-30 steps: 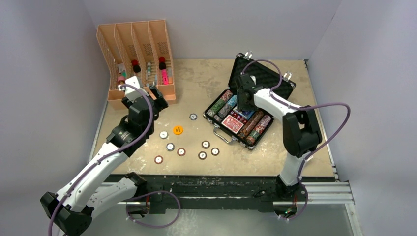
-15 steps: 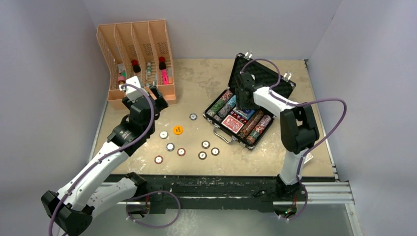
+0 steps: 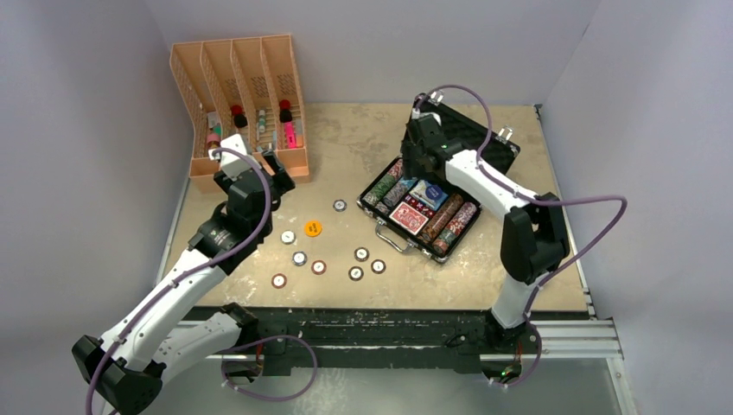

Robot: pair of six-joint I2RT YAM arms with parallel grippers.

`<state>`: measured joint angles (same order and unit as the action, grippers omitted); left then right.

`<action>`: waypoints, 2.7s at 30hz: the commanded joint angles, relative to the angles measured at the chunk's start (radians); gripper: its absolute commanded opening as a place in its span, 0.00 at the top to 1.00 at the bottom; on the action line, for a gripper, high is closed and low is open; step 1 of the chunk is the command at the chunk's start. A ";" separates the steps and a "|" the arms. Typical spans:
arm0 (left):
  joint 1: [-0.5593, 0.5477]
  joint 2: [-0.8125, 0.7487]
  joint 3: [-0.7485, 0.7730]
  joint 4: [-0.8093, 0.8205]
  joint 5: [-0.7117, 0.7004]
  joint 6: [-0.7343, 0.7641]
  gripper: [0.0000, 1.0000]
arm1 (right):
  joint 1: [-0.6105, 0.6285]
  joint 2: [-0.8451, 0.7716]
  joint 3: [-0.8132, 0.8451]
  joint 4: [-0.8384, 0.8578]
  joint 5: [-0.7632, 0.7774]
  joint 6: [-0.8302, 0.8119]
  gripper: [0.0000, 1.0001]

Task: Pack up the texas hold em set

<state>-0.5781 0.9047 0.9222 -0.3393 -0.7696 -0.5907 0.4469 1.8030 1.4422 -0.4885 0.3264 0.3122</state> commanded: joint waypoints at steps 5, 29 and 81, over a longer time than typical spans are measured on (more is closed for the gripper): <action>0.004 -0.071 0.086 -0.020 -0.101 0.004 0.26 | 0.278 0.011 0.159 0.006 -0.036 0.047 0.30; 0.003 -0.144 0.309 -0.120 0.053 0.067 0.25 | 0.588 0.560 0.660 -0.101 -0.096 0.021 0.28; 0.003 -0.124 0.241 -0.112 0.077 0.004 0.25 | 0.491 0.218 0.303 -0.141 0.005 0.189 0.48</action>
<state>-0.5781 0.7731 1.1706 -0.4900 -0.7055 -0.5686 0.9863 2.1265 1.7962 -0.6495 0.2729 0.4492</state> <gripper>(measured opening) 0.751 0.522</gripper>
